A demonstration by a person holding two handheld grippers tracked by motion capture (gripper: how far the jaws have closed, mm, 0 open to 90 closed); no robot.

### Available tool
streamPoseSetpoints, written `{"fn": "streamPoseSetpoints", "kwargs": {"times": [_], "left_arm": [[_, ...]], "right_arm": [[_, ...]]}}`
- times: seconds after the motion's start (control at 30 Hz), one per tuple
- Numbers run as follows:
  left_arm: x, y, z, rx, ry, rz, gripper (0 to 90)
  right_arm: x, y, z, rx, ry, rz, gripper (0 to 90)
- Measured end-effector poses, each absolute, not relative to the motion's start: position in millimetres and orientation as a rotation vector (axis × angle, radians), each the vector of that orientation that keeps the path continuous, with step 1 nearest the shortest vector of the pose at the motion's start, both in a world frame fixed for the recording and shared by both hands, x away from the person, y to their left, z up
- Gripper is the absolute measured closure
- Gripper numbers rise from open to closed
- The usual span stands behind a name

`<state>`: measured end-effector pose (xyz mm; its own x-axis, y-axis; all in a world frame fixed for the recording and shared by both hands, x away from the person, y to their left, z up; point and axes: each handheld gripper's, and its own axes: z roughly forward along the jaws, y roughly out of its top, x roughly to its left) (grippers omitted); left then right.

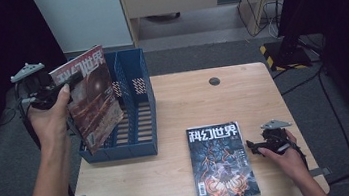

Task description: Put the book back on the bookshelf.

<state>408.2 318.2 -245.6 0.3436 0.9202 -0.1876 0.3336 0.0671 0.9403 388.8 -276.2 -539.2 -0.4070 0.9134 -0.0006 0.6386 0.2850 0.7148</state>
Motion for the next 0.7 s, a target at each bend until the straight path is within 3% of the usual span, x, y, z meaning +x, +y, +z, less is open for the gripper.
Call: {"fn": "streamPoseSetpoints", "kwargs": {"times": [0.7], "left_arm": [[417.1,321.2,-270.4,1.436,1.157,0.711,83.7]], "right_arm": [[388.5,-276.2,-538.9,1.398,2.153,0.901,4.6]]}}
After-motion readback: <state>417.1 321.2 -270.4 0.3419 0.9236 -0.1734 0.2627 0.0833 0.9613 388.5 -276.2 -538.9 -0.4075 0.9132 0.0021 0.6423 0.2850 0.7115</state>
